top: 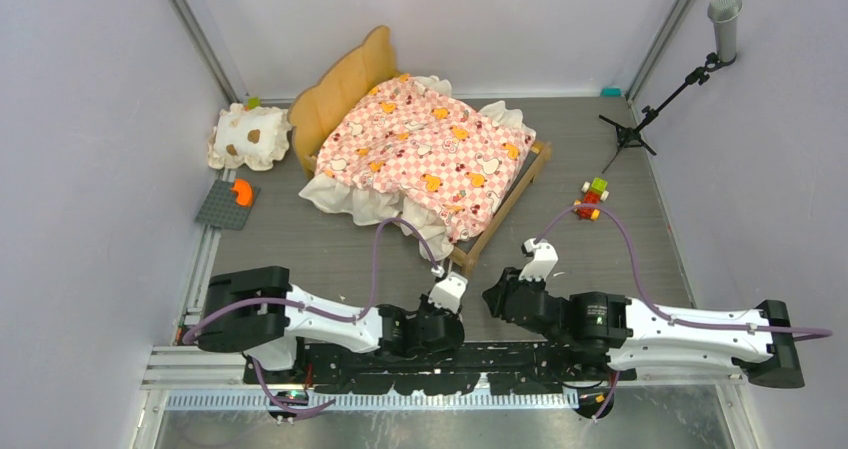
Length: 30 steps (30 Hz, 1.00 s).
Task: Set up the pet bed
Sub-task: Tie the ropes to the bed frame.
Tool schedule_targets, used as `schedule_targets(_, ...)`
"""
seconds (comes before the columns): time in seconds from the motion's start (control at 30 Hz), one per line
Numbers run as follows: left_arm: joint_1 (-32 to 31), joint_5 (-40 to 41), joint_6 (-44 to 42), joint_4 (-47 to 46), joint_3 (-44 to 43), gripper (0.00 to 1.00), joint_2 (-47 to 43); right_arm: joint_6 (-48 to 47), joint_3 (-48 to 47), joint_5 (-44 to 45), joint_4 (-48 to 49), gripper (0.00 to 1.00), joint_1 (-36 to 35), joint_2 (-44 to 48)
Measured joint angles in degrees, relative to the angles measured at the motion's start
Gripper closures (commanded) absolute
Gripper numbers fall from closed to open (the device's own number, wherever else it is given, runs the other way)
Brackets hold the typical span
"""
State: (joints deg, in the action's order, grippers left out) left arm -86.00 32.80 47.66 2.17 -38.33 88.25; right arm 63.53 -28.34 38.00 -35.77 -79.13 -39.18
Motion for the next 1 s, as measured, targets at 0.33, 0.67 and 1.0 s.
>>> schedule_targets(0.33,-1.8,2.0,0.4,3.1,-0.8,0.97,0.4,0.1,0.1,0.5,-1.8,0.61,0.0,3.0)
schedule_targets(0.67,-1.8,2.8,-0.4,5.6,-1.6,1.0,0.3,-2.2,1.0,0.4,-1.6,0.56,0.0,4.3)
schedule_targets(1.0,1.0,2.4,-10.9,10.4,-1.8,1.0,-6.8,-17.4,2.6,-3.9,10.5,0.44,0.0,2.5)
